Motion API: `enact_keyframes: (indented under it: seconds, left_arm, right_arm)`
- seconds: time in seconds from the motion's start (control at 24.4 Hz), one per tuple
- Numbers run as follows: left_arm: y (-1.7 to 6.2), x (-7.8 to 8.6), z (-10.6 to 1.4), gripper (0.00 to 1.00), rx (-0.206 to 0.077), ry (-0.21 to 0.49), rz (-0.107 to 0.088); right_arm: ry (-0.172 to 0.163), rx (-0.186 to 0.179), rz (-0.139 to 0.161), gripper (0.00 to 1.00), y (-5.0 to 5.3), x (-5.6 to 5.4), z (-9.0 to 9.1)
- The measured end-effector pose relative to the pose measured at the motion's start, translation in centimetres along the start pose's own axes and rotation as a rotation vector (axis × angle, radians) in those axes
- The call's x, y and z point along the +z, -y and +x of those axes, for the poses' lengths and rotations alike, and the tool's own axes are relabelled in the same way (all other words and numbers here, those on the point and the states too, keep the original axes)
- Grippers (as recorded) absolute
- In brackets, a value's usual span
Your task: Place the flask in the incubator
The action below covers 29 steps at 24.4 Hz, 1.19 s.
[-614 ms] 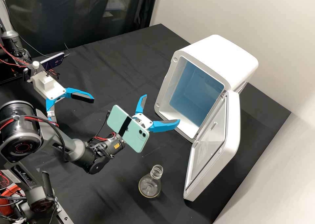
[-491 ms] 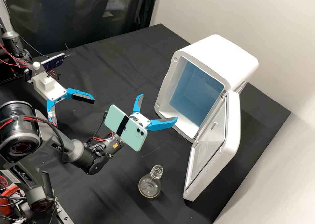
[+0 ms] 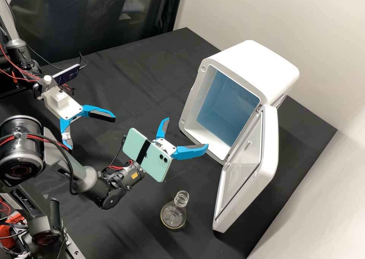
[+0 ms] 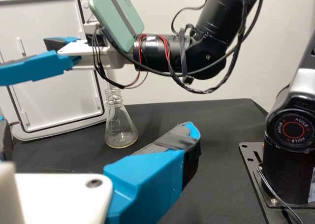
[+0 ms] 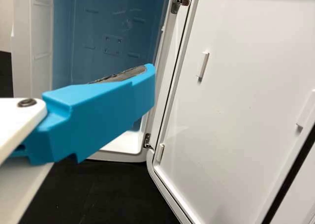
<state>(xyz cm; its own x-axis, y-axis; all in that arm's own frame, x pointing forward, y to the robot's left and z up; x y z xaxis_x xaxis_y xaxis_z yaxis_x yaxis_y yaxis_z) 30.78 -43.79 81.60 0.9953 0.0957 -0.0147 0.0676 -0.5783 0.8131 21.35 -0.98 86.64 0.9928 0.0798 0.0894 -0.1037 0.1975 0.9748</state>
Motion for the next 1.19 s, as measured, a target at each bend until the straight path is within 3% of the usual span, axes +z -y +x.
enact_keyframes:
  seconds: [0.2, 0.29, 0.49, 0.61, 0.74, 0.9, 1.19]
  left_arm:
    - [-0.02, -0.1, 0.0, 1.00, 0.001, -0.005, -0.001]
    - [-0.02, -0.1, 0.0, 1.00, 0.001, -0.005, -0.001]
    - [-0.02, -0.1, 0.0, 1.00, 0.001, -0.005, -0.001]
    - [-0.01, -0.1, 0.0, 1.00, 0.000, -0.003, -0.001]
    - [0.03, 0.2, 0.0, 1.00, -0.001, 0.004, -0.002]
    - [0.05, 0.3, 0.0, 1.00, -0.001, 0.007, -0.002]
    - [0.09, 0.5, 0.0, 1.00, -0.002, 0.012, -0.004]
  right_arm:
    - [0.055, -0.029, -0.003, 1.00, 0.2, 1.7, -0.2]
    - [0.082, -0.041, -0.017, 1.00, 0.1, 2.6, -0.6]
    - [0.118, -0.050, -0.052, 1.00, -0.6, 4.0, -1.5]
    - [0.126, -0.065, -0.050, 1.00, -0.9, 4.5, -2.1]
    - [0.130, -0.064, -0.037, 1.00, -1.4, 4.7, -2.6]
    - [0.131, -0.029, -0.021, 1.00, -2.4, 4.3, -3.2]
    - [0.098, -0.021, -0.001, 1.00, -2.8, 3.4, -3.3]
